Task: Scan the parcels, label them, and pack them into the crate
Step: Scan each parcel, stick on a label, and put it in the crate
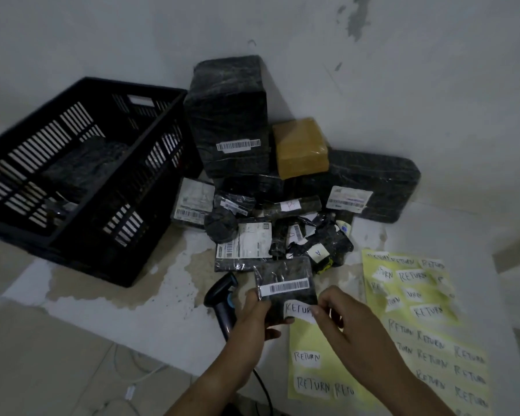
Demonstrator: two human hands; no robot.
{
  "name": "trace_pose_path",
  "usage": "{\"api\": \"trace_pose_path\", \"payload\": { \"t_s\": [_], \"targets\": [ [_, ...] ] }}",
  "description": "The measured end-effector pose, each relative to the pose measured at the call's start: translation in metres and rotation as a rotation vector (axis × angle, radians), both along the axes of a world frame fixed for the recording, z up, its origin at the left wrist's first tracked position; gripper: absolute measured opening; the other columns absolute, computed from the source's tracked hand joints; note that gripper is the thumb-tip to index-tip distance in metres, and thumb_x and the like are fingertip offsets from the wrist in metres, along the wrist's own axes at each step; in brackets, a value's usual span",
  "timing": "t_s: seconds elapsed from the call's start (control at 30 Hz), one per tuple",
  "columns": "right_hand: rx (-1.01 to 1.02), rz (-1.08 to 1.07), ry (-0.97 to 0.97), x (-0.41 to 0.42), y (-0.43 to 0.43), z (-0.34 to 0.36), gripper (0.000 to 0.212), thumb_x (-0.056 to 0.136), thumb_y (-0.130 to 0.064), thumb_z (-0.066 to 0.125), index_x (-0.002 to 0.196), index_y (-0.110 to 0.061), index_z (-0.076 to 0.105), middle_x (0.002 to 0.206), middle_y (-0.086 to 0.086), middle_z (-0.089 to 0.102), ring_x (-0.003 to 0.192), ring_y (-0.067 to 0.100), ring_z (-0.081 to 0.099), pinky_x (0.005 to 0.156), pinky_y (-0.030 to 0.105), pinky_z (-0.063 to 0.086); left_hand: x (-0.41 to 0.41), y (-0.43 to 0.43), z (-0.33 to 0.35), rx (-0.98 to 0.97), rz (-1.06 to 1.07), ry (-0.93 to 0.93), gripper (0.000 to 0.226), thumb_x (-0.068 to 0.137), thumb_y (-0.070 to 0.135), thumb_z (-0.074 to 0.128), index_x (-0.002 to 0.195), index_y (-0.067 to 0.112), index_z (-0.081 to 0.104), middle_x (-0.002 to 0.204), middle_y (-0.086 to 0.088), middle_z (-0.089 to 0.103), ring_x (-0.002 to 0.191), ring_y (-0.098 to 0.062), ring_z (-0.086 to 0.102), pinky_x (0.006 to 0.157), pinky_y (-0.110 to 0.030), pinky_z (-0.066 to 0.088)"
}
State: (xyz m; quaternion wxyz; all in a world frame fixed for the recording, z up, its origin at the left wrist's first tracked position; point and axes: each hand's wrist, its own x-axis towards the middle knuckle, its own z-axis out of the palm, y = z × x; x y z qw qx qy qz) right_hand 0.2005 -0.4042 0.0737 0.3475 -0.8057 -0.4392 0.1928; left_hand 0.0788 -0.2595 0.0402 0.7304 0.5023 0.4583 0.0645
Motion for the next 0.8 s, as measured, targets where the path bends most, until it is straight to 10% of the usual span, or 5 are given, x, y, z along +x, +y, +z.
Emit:
{"api": "trace_pose_path", "payload": {
  "t_s": [0.8],
  "targets": [
    [-0.141, 0.070, -0.310, 0.001, 0.019, 0.004, 0.021, 0.097, -0.039, 0.052, 0.082, -0.027, 0.043, 0.072, -0.011, 0.043, 0.063, 0.010, 0.043, 0.054, 0.023, 0.031, -0.007, -0.013, 0.029, 0.148, -0.159, -0.086, 0.014, 0.107, 0.025, 0.045, 0.120, 0.027, 0.052, 0.096, 0.026, 0.071, 0.089, -0.001, 0.071, 0.089, -0.034, 0.053]
  ]
}}
